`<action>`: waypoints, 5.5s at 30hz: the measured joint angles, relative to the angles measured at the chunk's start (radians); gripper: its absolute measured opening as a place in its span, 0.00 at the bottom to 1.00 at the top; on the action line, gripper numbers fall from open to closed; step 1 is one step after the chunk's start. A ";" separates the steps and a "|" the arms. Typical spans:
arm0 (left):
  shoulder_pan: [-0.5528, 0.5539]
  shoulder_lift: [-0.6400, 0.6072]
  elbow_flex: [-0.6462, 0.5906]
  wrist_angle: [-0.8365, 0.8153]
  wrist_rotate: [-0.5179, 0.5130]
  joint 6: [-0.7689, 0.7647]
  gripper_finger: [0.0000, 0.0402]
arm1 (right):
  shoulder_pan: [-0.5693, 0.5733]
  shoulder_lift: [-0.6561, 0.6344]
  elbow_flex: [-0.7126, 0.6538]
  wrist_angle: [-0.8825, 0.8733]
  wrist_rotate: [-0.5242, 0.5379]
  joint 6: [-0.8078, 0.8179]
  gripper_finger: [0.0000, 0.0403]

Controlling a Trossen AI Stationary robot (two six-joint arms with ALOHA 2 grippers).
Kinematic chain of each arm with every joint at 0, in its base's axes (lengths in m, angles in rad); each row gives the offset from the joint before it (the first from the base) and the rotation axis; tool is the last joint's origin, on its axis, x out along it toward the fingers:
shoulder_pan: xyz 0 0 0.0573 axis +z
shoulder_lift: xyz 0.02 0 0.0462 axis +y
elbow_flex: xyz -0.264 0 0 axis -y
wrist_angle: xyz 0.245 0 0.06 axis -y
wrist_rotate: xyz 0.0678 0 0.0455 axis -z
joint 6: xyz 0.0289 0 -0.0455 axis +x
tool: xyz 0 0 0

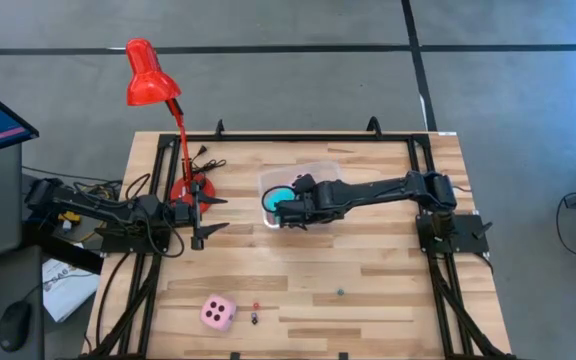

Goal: Pick & Place Dice
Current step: Put the small red die into the transparent bin

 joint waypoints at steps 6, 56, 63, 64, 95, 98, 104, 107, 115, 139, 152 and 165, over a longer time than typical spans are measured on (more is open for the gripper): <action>0.000 0.000 0.000 0.000 0.000 0.000 0.68 | 0.000 0.000 0.081 -0.047 0.008 -0.030 0.38; 0.000 0.000 0.000 0.000 0.000 0.000 0.68 | 0.219 -0.055 0.098 -0.280 0.367 0.152 0.29; 0.000 0.000 0.000 0.000 0.000 0.000 0.68 | 0.176 -0.055 0.098 -0.188 0.274 0.198 0.29; 0.000 0.000 0.000 0.000 0.000 0.000 0.68 | 0.168 -0.055 0.098 -0.181 0.255 0.197 0.29; 0.000 0.000 0.000 0.000 0.000 -0.001 0.68 | -0.114 -0.062 0.098 -0.177 -0.246 -0.212 0.17; 0.000 0.000 0.000 0.000 0.000 -0.001 0.68 | -0.131 -0.065 0.098 -0.176 -0.298 -0.269 0.17; 0.000 0.000 0.000 0.000 0.000 -0.001 0.68 | -0.146 -0.101 0.097 -0.188 -0.323 -0.354 0.17; 0.000 0.000 0.000 -0.001 0.000 -0.001 0.68 | -0.143 -0.145 0.081 -0.190 -0.277 -0.356 0.17; 0.000 0.003 0.000 0.002 0.000 -0.003 0.68 | -0.131 -0.370 -0.240 0.125 -0.224 -0.337 0.17; 0.000 0.008 0.000 0.051 0.000 -0.004 0.68 | -0.145 -0.976 -1.371 1.579 -0.272 -0.243 0.17; 0.000 0.196 0.001 0.340 -0.113 -0.235 0.68 | -0.192 -0.999 -1.385 1.637 -0.269 -0.382 0.17; 0.072 0.845 0.311 0.539 -0.285 -0.176 0.68 | -0.261 -0.976 -1.385 1.642 -0.271 -0.402 0.17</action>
